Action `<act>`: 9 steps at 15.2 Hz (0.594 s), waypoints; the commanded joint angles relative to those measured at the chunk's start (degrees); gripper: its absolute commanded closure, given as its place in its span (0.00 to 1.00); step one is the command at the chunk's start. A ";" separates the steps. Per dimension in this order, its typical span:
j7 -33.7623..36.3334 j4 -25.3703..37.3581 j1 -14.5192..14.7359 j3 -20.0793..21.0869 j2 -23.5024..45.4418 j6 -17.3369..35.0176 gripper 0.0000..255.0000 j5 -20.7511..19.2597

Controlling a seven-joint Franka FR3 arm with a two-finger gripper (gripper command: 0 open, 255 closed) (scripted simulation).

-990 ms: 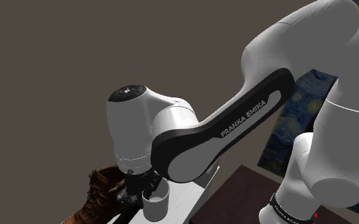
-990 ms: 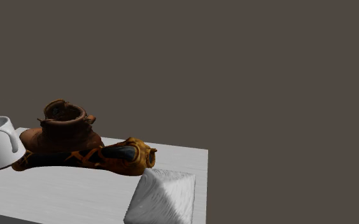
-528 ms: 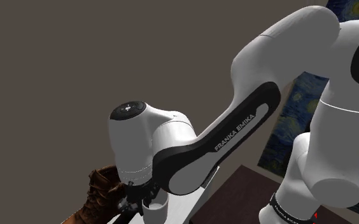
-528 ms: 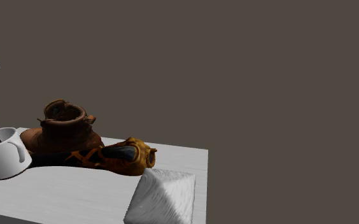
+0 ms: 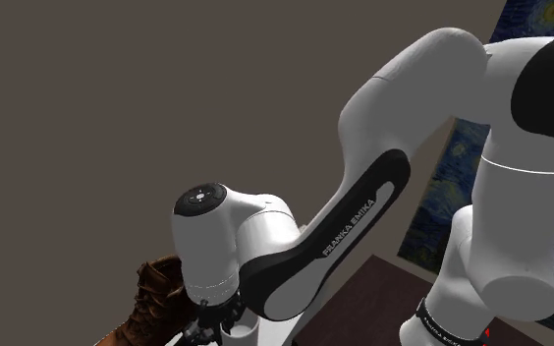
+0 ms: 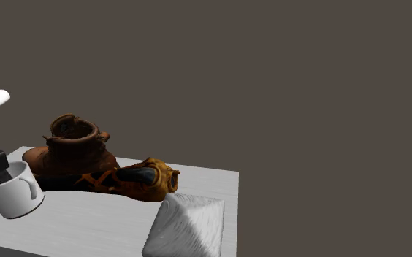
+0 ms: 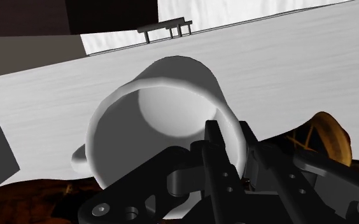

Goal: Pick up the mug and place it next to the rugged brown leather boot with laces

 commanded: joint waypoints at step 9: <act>4.14 -0.47 1.71 -2.46 6.90 6.31 1.00 -5.85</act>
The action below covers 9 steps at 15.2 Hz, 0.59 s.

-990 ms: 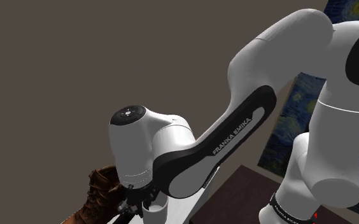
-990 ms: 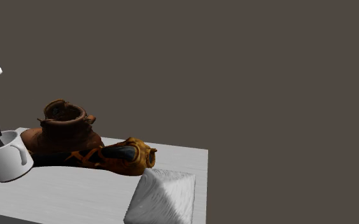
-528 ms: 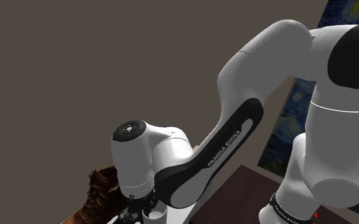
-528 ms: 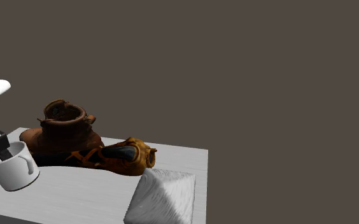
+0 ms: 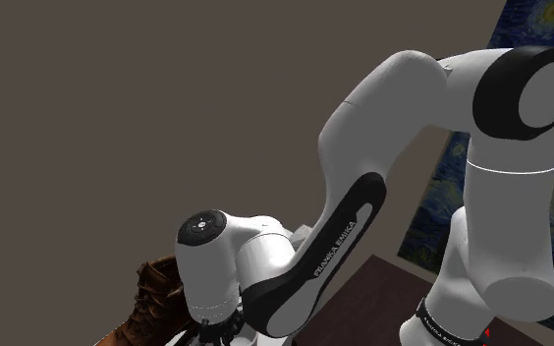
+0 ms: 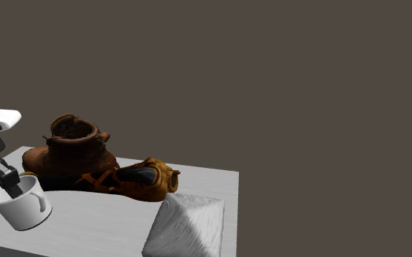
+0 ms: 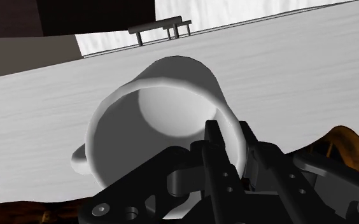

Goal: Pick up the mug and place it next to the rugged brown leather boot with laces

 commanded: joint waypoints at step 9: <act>4.18 0.66 2.57 -3.62 7.18 5.74 1.00 -5.93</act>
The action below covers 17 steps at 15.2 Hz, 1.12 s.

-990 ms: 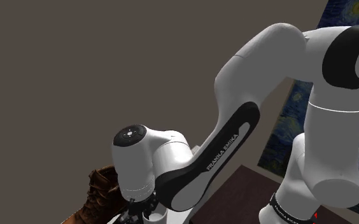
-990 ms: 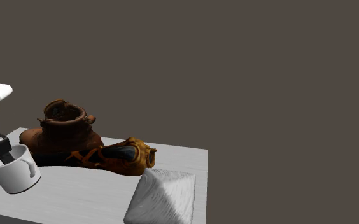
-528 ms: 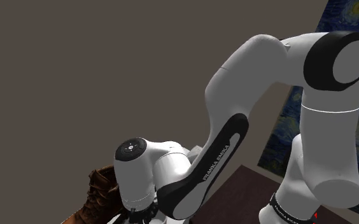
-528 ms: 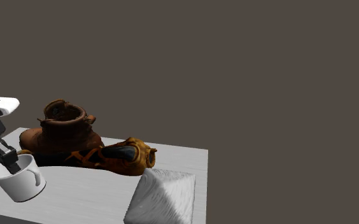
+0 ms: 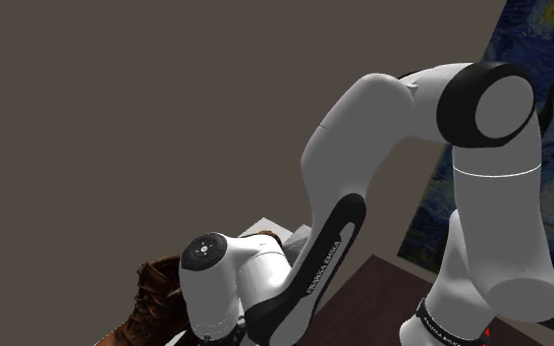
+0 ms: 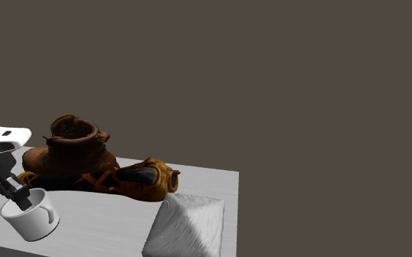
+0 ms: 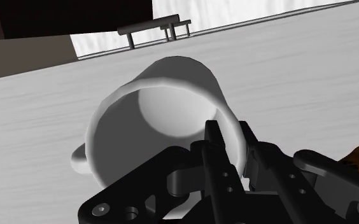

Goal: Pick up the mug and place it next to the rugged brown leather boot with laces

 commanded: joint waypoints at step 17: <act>0.32 0.39 0.27 -0.22 0.59 0.17 0.00 -0.38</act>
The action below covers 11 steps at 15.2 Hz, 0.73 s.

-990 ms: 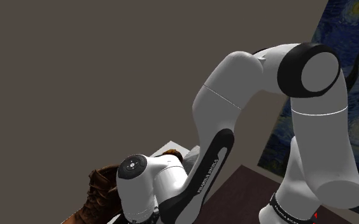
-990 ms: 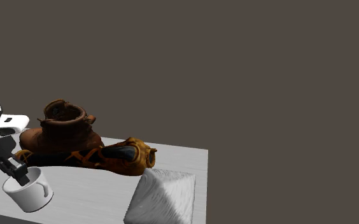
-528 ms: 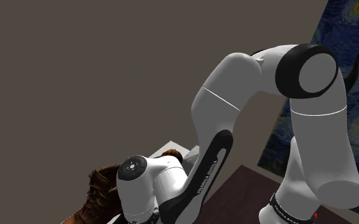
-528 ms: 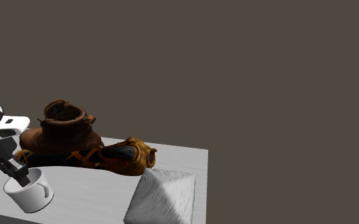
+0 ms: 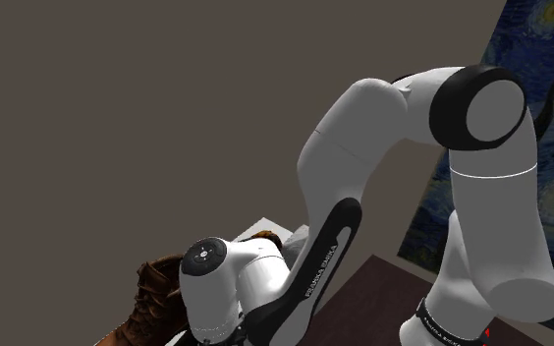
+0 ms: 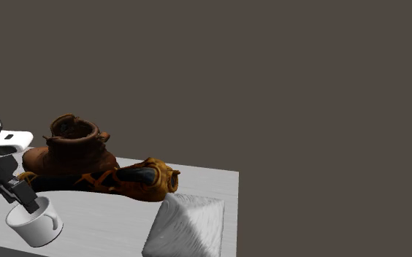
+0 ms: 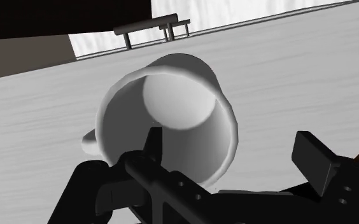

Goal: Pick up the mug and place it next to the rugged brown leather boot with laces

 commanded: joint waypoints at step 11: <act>-3.15 -0.09 -2.10 3.18 -5.52 -4.90 0.00 4.61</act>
